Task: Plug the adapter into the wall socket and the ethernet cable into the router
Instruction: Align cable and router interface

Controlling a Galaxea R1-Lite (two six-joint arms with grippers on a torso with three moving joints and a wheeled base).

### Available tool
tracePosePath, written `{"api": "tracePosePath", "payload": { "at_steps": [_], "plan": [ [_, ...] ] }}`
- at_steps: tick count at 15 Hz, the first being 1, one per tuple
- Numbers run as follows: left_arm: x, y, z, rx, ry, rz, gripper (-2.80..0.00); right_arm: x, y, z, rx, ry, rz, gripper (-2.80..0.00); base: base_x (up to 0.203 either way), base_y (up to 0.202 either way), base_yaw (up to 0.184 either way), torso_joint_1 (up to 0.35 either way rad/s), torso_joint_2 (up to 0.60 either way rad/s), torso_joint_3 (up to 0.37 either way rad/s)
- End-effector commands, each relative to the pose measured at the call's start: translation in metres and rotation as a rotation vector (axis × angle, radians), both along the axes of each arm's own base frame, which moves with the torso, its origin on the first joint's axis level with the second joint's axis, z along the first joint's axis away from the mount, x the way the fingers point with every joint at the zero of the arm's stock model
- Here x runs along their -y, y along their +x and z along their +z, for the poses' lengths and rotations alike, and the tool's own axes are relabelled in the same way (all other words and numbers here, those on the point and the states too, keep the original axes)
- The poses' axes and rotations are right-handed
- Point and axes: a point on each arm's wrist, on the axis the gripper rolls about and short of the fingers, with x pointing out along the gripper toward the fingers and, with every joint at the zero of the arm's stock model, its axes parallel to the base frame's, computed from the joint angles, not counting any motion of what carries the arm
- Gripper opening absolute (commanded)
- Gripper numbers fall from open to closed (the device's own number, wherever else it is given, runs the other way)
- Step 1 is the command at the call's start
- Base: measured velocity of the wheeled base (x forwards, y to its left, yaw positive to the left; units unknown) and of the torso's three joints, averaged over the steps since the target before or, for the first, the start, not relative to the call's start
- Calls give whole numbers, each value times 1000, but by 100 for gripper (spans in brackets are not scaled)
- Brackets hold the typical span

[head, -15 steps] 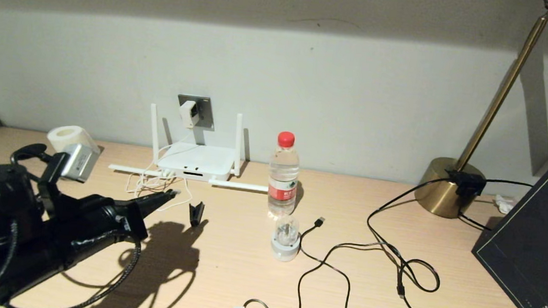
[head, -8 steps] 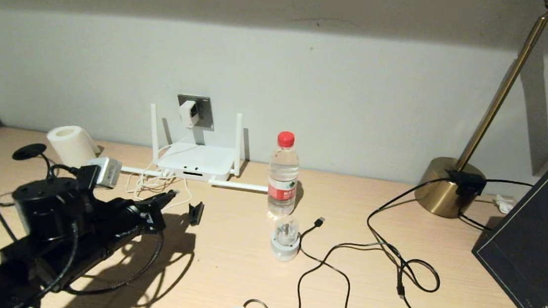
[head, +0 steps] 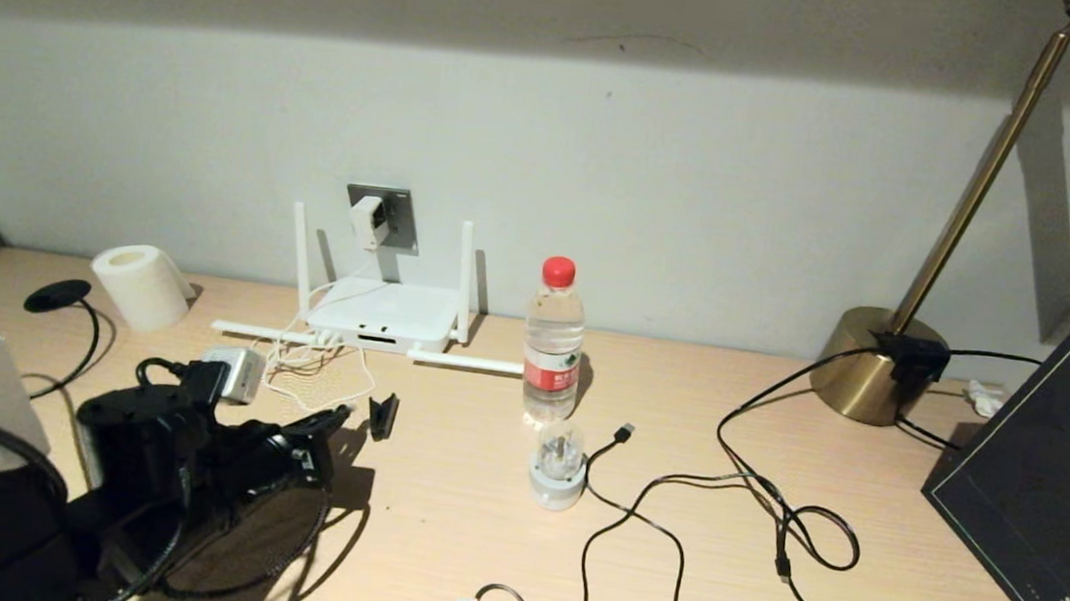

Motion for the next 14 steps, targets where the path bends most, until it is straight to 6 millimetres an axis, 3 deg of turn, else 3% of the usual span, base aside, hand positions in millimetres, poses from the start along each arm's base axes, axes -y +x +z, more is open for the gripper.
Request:
{"api": "tracePosePath", "payload": {
  "at_steps": [1,3,14],
  "plan": [
    [0,0,-4,-11,-1,1,-280,0,3,-10,-37,6,-1,-280,0,0,0,0,0,0],
    [0,-4,-3,-16,-3,3,-280,-1,3,-10,-36,-81,22,-280,0,0,0,0,0,0],
    [-3,-2,-3,-2,43,13,-280,-1,3,-10,-37,-66,30,-280,0,0,0,0,0,0]
  ]
}}
